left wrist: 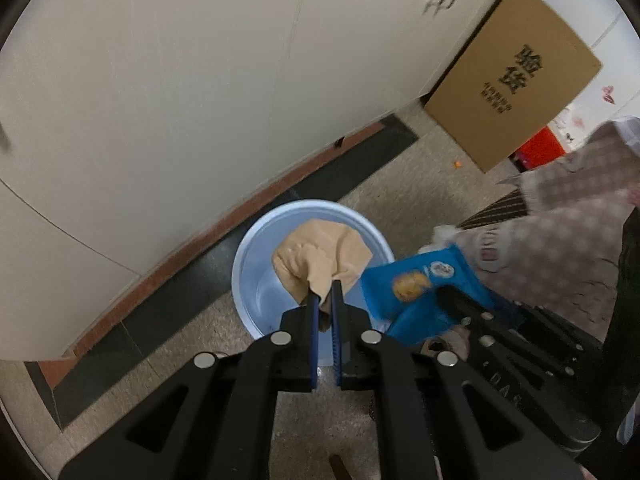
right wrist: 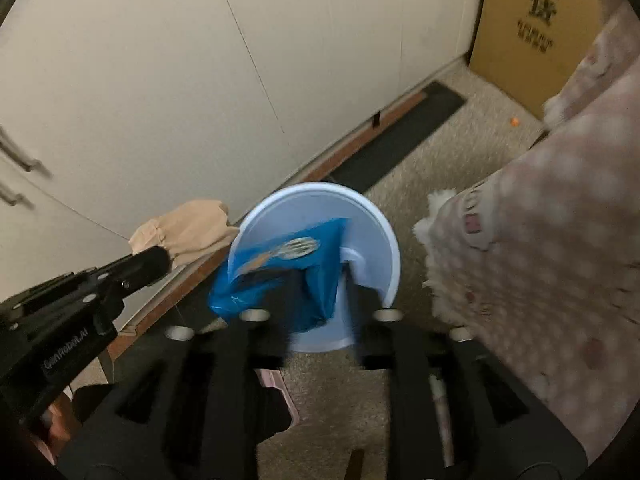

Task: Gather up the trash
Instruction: 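Carry the beige cloth and blue bag down over the blue wastebasket with both tools, then open the right tool to drop the blue bag while the left tool releases the cloth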

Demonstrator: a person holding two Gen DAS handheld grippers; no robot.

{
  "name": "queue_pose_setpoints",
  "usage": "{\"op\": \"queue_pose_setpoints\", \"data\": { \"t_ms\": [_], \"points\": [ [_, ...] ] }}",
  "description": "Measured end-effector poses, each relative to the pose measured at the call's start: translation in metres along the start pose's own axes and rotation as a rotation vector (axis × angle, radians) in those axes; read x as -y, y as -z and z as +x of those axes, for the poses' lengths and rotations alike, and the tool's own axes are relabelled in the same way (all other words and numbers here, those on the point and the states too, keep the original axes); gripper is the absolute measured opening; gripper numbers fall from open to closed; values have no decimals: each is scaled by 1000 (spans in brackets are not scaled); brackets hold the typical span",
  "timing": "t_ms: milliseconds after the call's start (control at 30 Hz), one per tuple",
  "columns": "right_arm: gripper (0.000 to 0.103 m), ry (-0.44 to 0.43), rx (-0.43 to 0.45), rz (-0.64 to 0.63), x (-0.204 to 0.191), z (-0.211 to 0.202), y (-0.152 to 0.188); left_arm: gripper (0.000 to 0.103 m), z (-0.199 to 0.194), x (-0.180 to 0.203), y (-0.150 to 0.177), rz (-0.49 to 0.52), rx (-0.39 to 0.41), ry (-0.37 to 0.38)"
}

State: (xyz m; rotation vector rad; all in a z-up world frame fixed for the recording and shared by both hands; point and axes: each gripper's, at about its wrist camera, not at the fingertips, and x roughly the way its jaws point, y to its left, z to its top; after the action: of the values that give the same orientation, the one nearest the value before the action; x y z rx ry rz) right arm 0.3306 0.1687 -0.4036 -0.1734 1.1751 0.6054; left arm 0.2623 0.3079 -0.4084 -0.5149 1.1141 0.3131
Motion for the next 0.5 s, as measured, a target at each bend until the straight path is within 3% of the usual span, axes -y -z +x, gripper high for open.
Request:
{"op": "queue_pose_setpoints", "data": {
  "t_ms": [200, 500],
  "points": [
    [55, -6, -45, 10, -1, 36, 3, 5, 41, -10, 4, -3, -68, -7],
    [58, 36, -48, 61, 9, 30, 17, 6, 59, -5, 4, 10, -109, 7]
  ]
}}
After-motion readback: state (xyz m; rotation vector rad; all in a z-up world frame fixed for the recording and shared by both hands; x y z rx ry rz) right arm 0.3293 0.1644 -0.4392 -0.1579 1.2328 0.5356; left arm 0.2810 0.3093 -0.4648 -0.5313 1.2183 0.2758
